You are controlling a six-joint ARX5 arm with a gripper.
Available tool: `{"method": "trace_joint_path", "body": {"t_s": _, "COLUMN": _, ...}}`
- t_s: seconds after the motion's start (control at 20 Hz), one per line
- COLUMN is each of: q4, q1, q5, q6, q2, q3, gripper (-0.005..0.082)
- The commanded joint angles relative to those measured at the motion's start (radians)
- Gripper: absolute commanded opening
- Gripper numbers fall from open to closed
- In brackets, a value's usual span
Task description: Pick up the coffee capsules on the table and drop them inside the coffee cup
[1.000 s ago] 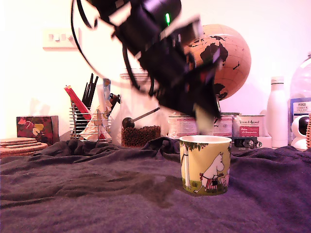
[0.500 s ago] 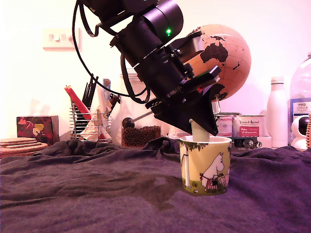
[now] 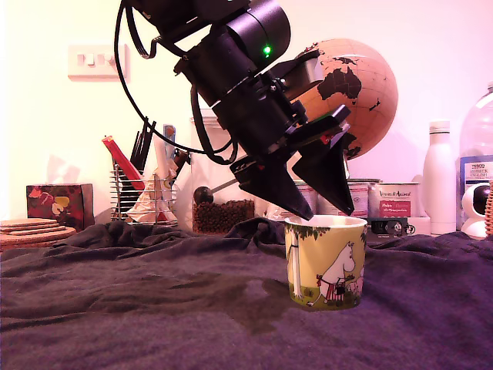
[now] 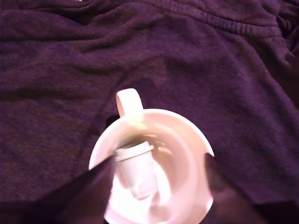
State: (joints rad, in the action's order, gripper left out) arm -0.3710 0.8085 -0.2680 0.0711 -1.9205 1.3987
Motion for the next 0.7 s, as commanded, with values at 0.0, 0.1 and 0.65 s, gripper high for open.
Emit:
{"method": "trace_joint_path", "body": {"t_s": 0.0, "q4": 0.001, "q1": -0.002, "q5": -0.004, "q6": 0.01, "q2": -0.011, "q3": 0.012, "gripper": 0.0279}}
{"method": "trace_joint_path", "body": {"t_s": 0.1, "q4": 0.003, "q1": -0.002, "q5": -0.016, "q6": 0.028, "q2": -0.01, "q3": 0.023, "gripper": 0.0038}}
{"method": "trace_joint_path", "body": {"t_s": 0.65, "q4": 0.001, "q1": -0.025, "q5": -0.061, "q6": 0.041, "q2": 0.072, "q3": 0.045, "gripper": -0.0019}}
